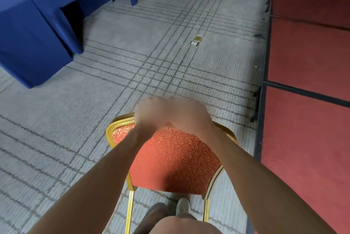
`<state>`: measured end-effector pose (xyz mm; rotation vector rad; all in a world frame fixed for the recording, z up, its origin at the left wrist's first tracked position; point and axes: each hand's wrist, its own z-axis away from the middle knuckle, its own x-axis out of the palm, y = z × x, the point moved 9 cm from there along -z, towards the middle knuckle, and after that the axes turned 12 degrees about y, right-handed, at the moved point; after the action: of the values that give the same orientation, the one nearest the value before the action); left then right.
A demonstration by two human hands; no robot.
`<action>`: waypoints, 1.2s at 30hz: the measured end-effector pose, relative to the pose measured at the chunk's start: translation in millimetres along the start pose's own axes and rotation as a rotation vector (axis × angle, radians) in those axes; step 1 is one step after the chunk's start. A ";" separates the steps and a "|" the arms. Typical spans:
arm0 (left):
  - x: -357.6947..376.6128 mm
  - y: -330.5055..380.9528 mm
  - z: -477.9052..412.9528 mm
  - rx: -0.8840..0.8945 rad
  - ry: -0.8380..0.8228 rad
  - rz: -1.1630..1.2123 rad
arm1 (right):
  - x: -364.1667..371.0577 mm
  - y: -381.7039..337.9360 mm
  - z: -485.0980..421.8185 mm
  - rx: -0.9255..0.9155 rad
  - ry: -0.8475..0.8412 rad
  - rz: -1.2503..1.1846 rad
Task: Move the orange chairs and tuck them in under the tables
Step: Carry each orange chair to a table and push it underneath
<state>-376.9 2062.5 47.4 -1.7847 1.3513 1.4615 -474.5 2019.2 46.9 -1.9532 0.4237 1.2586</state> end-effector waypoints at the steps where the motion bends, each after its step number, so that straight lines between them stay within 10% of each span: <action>1: 5.6 0.6 -10.4 0.002 -0.009 0.000 | 2.1 4.3 -10.9 -0.007 -0.011 -0.002; 10: 58.6 -3.3 -111.3 0.007 -0.069 0.008 | 22.5 49.9 -112.2 0.029 -0.045 -0.035; 20: 119.4 21.6 -241.3 0.407 -0.129 -0.028 | 52.1 103.7 -251.0 0.058 -0.223 0.116; 28: 83.1 36.3 -358.7 0.566 0.208 -0.003 | -1.3 103.7 -361.6 -0.037 -0.080 0.181; 36: 139.3 37.8 -435.9 0.513 0.148 0.028 | 25.8 146.5 -436.0 -0.099 -0.119 0.260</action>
<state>-215.6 1633.3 70.3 -1.5569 1.6484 0.8939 -281.0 1601.4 61.2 -1.9380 0.5785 1.5792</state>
